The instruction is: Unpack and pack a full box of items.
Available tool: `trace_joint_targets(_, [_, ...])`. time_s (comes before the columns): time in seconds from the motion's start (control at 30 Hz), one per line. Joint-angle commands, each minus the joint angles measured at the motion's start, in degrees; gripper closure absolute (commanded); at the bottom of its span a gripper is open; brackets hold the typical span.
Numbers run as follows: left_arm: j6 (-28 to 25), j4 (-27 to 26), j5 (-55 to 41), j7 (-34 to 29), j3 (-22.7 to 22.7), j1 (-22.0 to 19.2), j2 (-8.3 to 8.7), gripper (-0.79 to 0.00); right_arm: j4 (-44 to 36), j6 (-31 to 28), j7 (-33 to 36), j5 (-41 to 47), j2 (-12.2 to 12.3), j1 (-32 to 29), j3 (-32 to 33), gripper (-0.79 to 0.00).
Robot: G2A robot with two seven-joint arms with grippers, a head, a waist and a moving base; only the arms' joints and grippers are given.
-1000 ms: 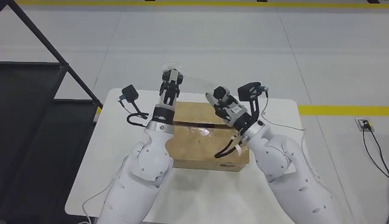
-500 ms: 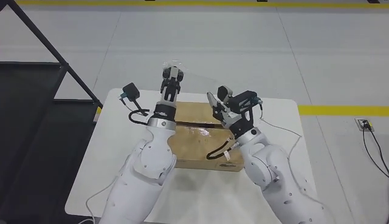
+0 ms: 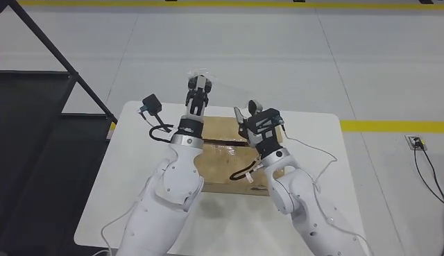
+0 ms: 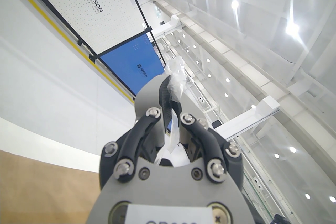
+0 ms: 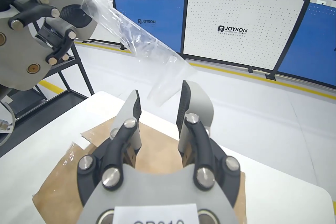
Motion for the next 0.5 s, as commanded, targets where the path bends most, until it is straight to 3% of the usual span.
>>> trace_joint_targets(0.0, [-0.04,0.04,0.14,-0.08,-0.11,0.03,-0.13,0.0,0.48,0.43,-0.35,-0.19,-0.24,0.25,-0.22,-0.28])
trace_joint_targets(0.47, [0.32,0.56,0.24,-0.95,-1.48,0.27,-0.99,0.0,2.4,3.09,-4.75,-2.53,-1.57,0.3,0.33,-0.299])
